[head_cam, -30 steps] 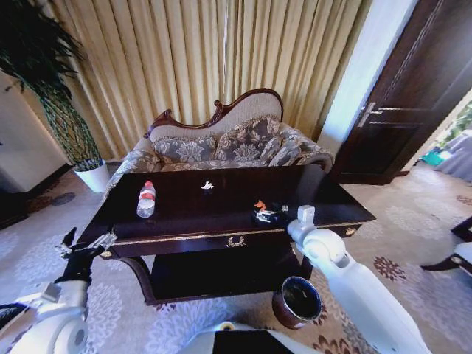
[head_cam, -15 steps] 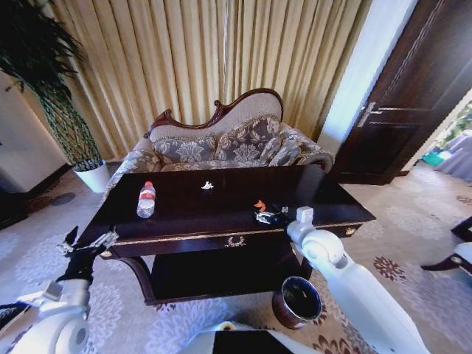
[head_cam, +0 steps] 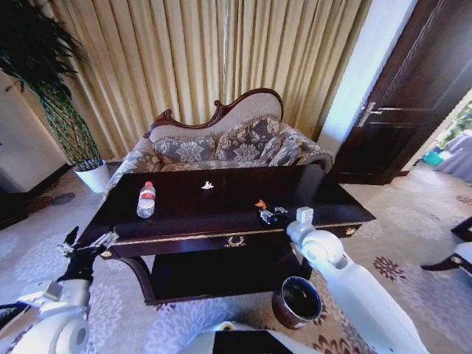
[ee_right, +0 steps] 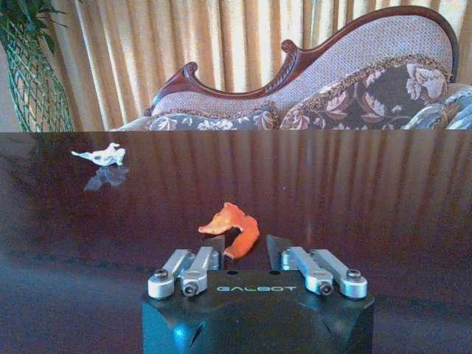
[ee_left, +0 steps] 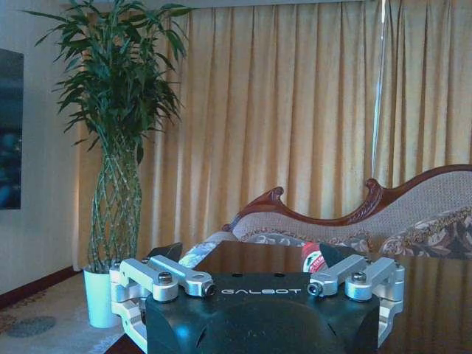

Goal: Move to the front of the table and place the trash on the table into the trash bin.

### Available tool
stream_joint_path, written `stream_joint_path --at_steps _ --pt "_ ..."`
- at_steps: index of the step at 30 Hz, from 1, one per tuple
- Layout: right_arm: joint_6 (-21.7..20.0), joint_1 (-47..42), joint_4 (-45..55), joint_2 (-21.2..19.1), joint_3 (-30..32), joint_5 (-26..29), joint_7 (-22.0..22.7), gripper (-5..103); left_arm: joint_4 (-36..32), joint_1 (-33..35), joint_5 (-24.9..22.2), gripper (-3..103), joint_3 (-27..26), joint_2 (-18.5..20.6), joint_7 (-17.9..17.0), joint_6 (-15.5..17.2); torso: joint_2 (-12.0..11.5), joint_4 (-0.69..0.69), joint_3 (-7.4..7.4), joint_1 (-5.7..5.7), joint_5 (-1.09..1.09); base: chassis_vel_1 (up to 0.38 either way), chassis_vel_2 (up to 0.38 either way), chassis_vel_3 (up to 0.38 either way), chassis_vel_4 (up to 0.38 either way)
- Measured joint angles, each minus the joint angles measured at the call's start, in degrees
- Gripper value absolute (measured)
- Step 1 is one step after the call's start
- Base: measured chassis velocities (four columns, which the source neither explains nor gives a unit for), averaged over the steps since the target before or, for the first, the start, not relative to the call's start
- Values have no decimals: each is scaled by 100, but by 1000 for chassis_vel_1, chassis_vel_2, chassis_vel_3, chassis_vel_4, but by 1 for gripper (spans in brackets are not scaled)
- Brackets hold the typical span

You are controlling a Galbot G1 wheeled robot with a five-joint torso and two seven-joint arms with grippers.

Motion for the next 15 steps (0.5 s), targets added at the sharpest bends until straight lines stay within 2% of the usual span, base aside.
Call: stream_joint_path --at_steps 1,3,4,6,7,9,15 --pt "0 0 0 0 0 0 0 33 0 0 0 100 0 0 0 0 0 0 0 0 0 0 0 0 0" --pt "3 -1 0 2 0 3 -2 22 2 0 0 100 0 -3 1 0 0 0 0 0 0 0 0 0 0" --pt "3 -1 0 2 0 3 -2 22 2 0 0 100 0 -3 1 0 0 0 0 0 0 0 0 0 0" --pt "9 -13 0 7 1 4 -4 12 13 0 -1 100 0 -4 4 0 0 0 0 0 0 0 0 0 0" --pt "9 -13 0 7 1 4 -4 12 13 0 -1 100 0 -4 4 0 0 0 0 0 0 0 0 0 0" --pt "12 -33 1 12 4 4 -7 3 18 0 -2 100 0 -5 8 0 0 0 0 0 0 0 0 0 0" --pt "13 -74 8 15 23 5 -10 0 24 -3 -5 100 0 -6 17 0 0 0 0 0 0 0 0 0 0"
